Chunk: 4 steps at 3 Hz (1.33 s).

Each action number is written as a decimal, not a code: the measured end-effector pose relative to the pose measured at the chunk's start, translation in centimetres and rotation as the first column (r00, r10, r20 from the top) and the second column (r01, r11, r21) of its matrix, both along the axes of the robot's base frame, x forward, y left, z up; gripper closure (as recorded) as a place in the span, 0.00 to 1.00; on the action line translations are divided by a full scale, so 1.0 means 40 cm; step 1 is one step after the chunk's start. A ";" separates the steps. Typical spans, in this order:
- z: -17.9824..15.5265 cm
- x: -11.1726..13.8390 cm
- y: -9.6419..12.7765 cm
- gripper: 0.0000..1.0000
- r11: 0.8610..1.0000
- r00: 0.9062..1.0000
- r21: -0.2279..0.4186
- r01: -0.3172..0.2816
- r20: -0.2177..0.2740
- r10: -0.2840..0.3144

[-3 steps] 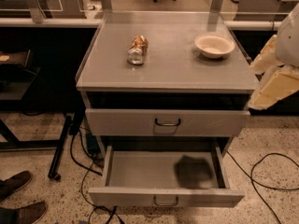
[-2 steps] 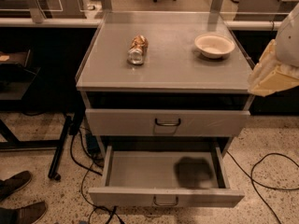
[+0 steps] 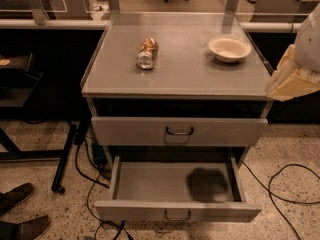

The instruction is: Close middle drawer

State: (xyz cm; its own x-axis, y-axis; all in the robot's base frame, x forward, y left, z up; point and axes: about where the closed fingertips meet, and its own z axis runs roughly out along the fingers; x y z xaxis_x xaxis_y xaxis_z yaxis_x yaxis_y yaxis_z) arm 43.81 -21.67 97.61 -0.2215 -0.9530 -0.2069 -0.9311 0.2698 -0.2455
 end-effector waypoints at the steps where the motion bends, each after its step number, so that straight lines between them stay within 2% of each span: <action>1: -0.013 -0.003 -0.007 1.00 1.000 1.000 0.014 0.004 0.009 -0.004; 2: -0.078 -0.017 -0.005 1.00 0.999 1.000 0.025 0.026 0.006 -0.026; 3: -0.330 -0.051 0.009 1.00 1.000 0.991 0.002 0.029 -0.127 -0.029; 4: -0.501 -0.074 0.022 1.00 1.000 0.971 -0.006 0.029 -0.235 -0.030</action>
Offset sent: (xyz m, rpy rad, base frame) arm -0.0376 -0.0034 -0.1648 0.0055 0.1831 -0.0630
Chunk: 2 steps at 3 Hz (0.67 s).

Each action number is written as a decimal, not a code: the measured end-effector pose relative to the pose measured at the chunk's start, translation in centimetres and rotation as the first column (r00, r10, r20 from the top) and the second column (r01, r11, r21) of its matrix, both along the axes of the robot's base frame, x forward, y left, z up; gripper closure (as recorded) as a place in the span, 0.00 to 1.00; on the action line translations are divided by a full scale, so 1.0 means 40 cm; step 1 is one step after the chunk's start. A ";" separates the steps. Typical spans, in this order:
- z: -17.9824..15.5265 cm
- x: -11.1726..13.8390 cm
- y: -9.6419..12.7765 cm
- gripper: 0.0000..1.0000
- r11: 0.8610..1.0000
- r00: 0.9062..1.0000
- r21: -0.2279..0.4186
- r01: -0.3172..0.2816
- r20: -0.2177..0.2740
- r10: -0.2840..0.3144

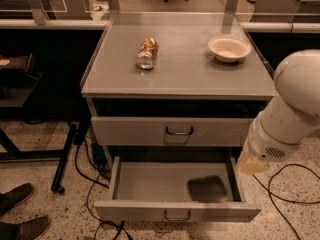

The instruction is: Close middle drawer

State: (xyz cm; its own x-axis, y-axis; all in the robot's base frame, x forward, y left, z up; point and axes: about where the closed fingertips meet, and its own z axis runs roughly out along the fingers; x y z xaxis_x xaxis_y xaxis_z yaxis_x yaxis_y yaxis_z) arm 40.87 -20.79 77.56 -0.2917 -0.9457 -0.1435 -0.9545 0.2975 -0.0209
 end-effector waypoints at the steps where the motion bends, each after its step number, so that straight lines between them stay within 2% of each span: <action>1: -0.013 -0.006 -0.001 1.00 1.000 1.000 0.000 -0.001 -0.012 0.001; 2: -0.035 -0.016 0.004 1.00 1.000 1.000 0.011 0.004 -0.031 -0.003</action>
Offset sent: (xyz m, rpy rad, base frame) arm -0.0107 0.0029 -0.0246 0.0283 0.0534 -0.0118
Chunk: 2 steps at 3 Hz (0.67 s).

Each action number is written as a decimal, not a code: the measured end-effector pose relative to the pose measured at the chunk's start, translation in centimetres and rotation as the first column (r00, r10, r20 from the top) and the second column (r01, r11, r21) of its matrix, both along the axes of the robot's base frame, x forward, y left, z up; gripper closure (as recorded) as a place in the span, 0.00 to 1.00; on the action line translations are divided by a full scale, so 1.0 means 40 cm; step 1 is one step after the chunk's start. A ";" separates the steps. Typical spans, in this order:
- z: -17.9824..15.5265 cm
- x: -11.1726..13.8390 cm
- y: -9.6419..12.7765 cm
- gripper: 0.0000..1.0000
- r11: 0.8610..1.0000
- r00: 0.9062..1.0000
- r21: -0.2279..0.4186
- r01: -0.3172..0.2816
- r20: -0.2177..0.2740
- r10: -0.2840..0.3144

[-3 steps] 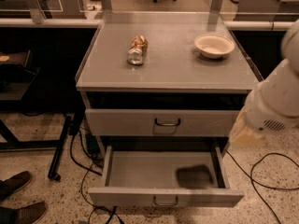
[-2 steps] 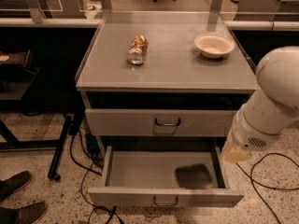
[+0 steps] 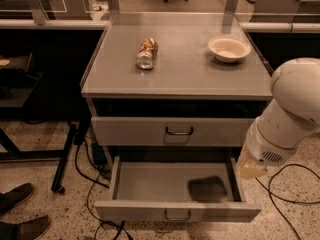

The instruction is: Close middle drawer

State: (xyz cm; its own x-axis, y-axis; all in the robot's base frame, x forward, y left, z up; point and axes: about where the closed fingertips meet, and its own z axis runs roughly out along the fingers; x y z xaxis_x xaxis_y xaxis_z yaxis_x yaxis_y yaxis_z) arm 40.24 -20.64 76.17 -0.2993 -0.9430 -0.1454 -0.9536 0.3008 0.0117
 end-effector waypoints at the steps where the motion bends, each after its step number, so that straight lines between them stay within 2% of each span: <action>1: -0.148 -0.035 0.012 1.00 0.998 0.997 -0.030 0.054 -0.047 -0.055; 2: -0.287 -0.071 0.017 1.00 0.994 0.990 -0.068 0.090 -0.106 -0.097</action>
Offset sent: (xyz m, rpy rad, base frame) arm -0.0460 0.0098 -0.1862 -0.1037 0.1895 -0.1449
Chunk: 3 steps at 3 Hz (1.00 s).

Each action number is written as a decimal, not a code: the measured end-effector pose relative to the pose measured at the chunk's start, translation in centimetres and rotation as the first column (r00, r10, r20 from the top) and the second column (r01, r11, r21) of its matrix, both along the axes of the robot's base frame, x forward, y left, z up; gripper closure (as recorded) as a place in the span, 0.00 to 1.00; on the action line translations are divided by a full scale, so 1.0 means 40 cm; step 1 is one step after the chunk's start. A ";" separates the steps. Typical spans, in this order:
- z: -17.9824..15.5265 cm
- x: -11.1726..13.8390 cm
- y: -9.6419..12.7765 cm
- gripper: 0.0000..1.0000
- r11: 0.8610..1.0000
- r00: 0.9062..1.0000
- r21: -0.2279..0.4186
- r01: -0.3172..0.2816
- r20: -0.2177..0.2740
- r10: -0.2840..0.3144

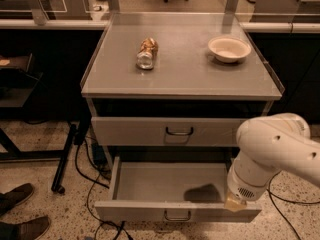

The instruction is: Close middle drawer

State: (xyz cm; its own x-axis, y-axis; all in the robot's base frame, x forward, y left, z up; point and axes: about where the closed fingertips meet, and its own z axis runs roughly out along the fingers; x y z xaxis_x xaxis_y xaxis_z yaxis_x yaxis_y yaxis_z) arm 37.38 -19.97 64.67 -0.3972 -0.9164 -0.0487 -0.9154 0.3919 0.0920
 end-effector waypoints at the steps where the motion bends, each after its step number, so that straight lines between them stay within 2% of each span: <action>1: -0.113 -0.014 0.007 1.00 0.999 0.999 -0.032 0.022 -0.049 -0.024; 3: -0.121 -0.018 0.007 1.00 0.999 0.998 -0.035 0.030 -0.059 -0.032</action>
Offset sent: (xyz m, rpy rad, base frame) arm -0.0054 0.0026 -0.0408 -0.0286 0.0446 -0.0209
